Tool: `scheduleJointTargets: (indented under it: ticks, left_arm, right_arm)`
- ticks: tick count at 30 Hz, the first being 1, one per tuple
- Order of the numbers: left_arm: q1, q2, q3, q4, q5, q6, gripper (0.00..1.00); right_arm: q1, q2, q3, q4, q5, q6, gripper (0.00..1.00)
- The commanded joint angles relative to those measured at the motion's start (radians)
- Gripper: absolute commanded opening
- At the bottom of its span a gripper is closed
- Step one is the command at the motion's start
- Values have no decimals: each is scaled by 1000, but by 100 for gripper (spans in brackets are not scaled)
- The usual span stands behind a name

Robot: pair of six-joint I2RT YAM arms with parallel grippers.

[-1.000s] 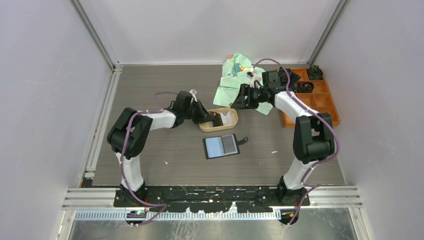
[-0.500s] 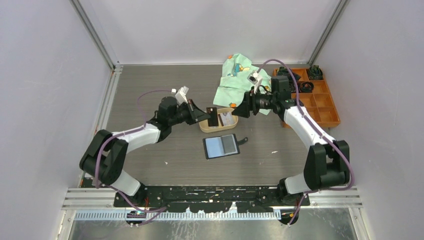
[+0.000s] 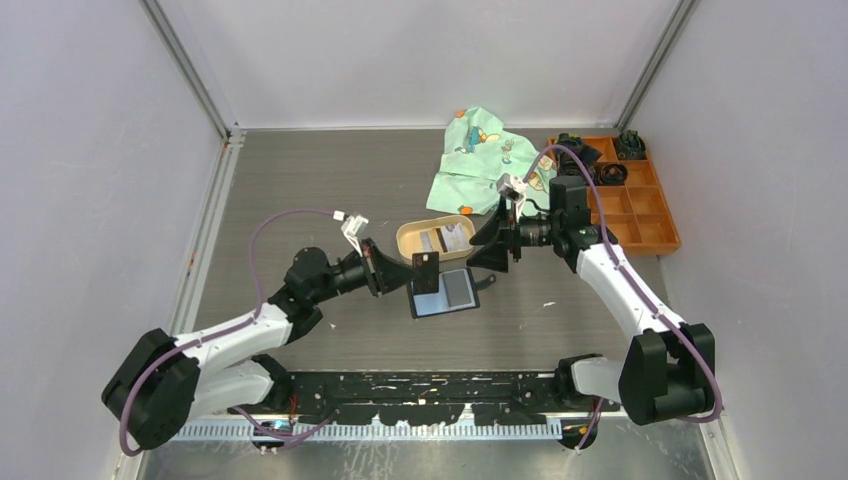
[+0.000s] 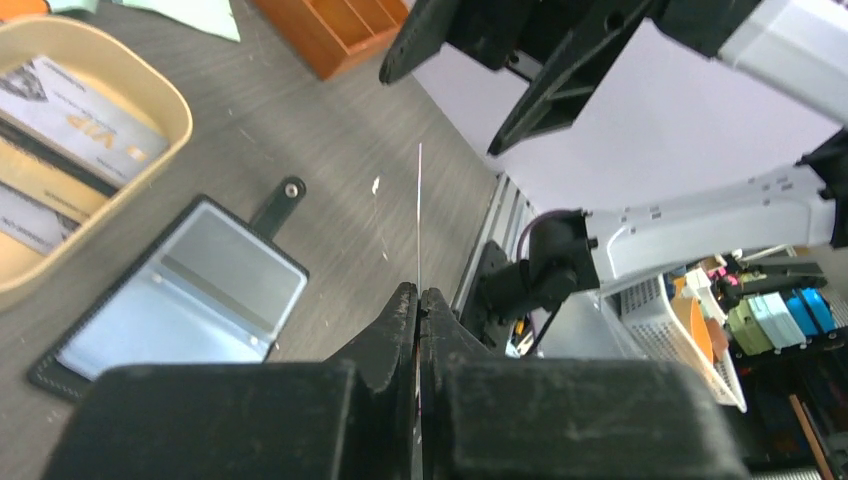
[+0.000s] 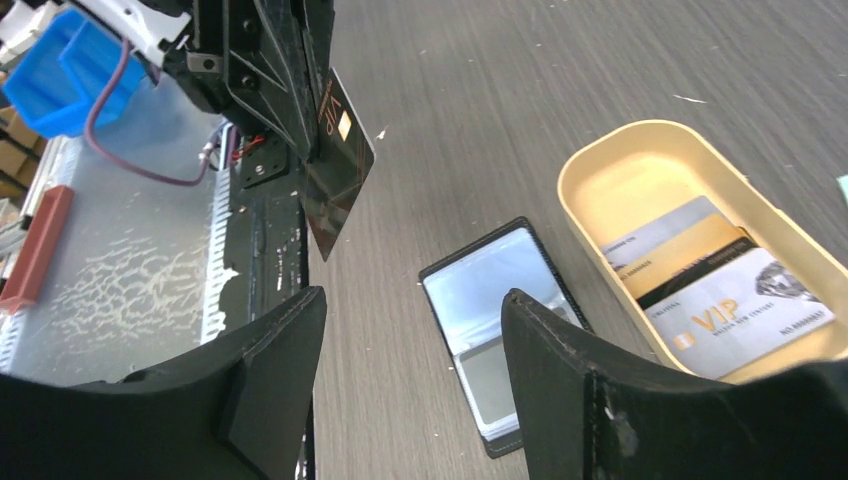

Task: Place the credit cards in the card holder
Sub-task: Pick up the credit card from the storage box, then insert the credit card into the card holder.

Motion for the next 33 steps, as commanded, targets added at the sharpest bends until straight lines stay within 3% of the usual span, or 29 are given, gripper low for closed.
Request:
scheduleJointTargets:
  ticks: [1, 10, 29, 33]
  left_arm:
    - [-47, -84, -71, 82, -46, 93, 0]
    - [-117, -144, -132, 96, -84, 173, 0]
    - [-198, -38, -108, 186, -66, 257, 0]
    - [-204, 1, -86, 204, -53, 256, 0]
  right_arm:
    - [7, -31, -8, -61, -111, -111, 71]
    - [41, -9, -16, -68, -97, -118, 73]
    - [172, 50, -13, -77, -14, -119, 72]
    - [203, 55, -13, -75, -38, -118, 67]
